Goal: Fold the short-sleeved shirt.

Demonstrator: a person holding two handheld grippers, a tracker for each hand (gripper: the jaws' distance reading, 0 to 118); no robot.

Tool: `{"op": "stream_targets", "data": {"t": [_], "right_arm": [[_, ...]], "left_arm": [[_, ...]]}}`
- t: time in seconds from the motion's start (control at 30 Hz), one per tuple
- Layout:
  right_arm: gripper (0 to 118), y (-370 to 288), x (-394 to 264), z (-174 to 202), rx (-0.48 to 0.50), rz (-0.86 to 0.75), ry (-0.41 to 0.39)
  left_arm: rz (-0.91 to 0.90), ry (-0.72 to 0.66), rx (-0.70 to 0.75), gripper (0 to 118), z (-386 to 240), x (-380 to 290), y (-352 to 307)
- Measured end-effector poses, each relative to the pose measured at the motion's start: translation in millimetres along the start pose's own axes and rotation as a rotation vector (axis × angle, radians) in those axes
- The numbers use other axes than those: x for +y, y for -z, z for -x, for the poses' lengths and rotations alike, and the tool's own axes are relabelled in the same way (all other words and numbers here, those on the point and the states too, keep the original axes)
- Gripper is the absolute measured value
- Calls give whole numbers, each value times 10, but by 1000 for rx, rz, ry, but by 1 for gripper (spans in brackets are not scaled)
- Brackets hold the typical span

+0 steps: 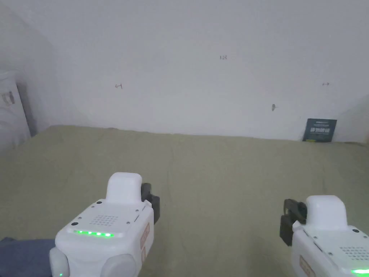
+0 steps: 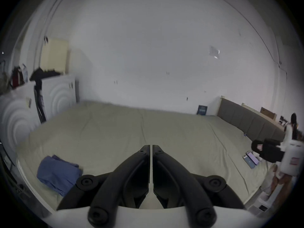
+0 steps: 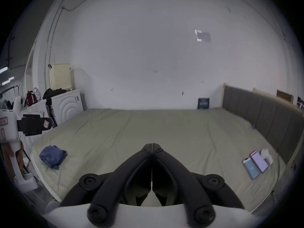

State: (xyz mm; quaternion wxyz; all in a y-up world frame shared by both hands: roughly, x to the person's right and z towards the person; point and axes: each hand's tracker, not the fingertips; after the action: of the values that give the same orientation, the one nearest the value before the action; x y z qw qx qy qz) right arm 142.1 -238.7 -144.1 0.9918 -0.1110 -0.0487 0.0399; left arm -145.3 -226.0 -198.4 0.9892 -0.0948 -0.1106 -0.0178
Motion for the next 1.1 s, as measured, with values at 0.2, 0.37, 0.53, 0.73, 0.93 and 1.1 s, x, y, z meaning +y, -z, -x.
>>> {"op": "stream_targets", "data": {"t": [0.2,0.37,0.53,0.73,0.93,1.1], "right_arm": [[1,-235,-8,-47,-27,-35,16],[1,-307,-52,-103,-27,-44,46],[1,-310,-35,-115,-32,-44,43],[118,-302,-3,-107,-61,-147,38],[118,-334,9,-154,-59,-67,47],[118,-357,47,-159,-62,-77,54]], "left_arm": [[13,-54,-14,2,-89,50,-154],[15,-70,12,2,7,6,-180],[5,-69,31,2,37,32,-182],[-59,-52,-15,118,-3,155,-182],[-12,-31,45,118,8,78,-214],[-2,15,73,118,2,92,-227]]}}
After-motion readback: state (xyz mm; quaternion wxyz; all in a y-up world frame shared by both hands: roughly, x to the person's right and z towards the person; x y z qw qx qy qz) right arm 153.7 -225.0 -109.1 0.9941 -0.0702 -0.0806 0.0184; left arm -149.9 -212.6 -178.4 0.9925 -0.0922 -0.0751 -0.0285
